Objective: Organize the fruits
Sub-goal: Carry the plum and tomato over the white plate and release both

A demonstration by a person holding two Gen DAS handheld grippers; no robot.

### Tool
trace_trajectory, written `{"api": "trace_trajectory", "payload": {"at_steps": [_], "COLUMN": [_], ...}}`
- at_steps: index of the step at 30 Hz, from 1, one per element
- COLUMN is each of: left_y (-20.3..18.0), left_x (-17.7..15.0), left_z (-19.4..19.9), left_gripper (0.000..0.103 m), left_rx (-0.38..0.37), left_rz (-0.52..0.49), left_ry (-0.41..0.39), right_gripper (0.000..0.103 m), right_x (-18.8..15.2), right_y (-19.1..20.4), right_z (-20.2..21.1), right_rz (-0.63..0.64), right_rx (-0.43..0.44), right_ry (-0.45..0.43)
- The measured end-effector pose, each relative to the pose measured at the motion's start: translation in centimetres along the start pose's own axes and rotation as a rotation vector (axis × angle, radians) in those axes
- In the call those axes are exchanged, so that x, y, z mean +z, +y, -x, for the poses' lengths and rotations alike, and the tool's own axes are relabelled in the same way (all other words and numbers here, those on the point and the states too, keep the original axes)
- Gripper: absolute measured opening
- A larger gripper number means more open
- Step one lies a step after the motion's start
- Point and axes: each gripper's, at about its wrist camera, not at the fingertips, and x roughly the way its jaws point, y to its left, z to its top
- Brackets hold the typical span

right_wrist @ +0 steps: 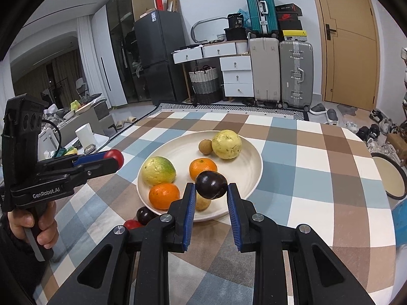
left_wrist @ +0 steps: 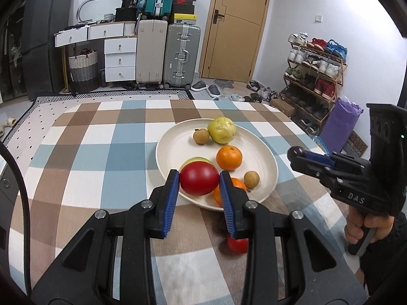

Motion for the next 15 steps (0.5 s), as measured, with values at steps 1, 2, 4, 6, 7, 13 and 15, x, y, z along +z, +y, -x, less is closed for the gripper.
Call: {"api": "trace_trajectory", "payload": {"at_steps": [1, 2, 4, 6, 7, 13, 15], "left_y": [0.0, 0.1, 0.2, 0.3, 0.4, 0.8, 1.0], "left_x": [0.1, 0.3, 0.6, 0.8, 1.0, 1.7, 2.0], "left_z": [-0.2, -0.5, -0.9, -1.3, -1.6, -2.7, -3.2], "left_gripper": [0.03, 0.03, 0.03, 0.029, 0.03, 0.029, 0.03], "left_rx": [0.007, 0.013, 0.014, 0.018, 0.021, 0.036, 0.035], "left_rz": [-0.001, -0.003, 0.0, 0.003, 0.006, 0.01, 0.016], "left_ry": [-0.001, 0.001, 0.0, 0.001, 0.0, -0.006, -0.004], "right_gripper": [0.026, 0.026, 0.026, 0.026, 0.026, 0.026, 0.026], "right_x": [0.0, 0.0, 0.1, 0.1, 0.1, 0.4, 0.5], "right_y": [0.0, -0.1, -0.1, -0.2, -0.2, -0.5, -0.6], "right_z": [-0.1, -0.2, -0.4, -0.7, -0.8, -1.6, -1.9], "right_rz": [-0.003, -0.005, -0.012, -0.017, -0.021, -0.048, -0.055], "right_rx": [-0.001, -0.002, -0.008, -0.013, -0.015, -0.024, -0.026], "right_ry": [0.002, 0.004, 0.008, 0.013, 0.015, 0.028, 0.037]}}
